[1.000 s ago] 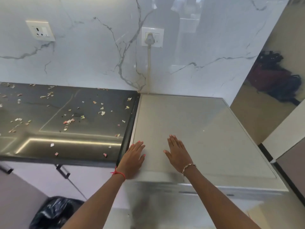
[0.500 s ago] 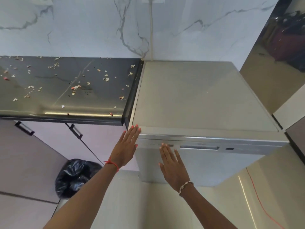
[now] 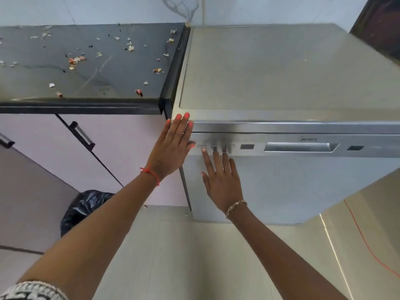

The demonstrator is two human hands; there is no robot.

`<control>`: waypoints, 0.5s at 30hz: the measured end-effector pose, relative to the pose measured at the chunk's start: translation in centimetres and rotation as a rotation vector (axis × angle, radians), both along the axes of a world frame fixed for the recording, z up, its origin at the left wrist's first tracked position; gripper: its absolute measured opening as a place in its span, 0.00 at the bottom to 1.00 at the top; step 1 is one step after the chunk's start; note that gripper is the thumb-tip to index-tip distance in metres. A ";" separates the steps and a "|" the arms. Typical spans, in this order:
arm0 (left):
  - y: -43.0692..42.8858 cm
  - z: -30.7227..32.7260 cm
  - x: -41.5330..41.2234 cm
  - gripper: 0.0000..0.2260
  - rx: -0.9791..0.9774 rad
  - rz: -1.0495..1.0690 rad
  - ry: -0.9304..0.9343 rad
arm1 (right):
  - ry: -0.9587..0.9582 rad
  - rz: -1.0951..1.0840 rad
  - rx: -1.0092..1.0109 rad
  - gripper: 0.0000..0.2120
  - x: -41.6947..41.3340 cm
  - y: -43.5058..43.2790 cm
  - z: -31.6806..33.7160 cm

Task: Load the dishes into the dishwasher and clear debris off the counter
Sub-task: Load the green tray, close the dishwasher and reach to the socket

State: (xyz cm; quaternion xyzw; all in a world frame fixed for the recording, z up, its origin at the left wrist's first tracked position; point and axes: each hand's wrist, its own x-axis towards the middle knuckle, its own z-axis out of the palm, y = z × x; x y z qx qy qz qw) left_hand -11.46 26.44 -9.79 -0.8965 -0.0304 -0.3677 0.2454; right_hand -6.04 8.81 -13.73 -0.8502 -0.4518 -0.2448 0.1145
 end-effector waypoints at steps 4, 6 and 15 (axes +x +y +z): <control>-0.1 -1.7 0.7 0.27 -0.002 0.005 -0.105 | -0.136 -0.010 0.069 0.24 1.2 0.8 -1.4; -0.3 -1.8 1.2 0.27 -0.034 -0.034 -0.149 | -0.175 -0.002 0.141 0.23 1.8 1.1 -1.9; 0.5 -3.1 3.2 0.26 -0.118 -0.155 -0.325 | -0.417 0.105 0.355 0.18 3.9 3.3 -3.1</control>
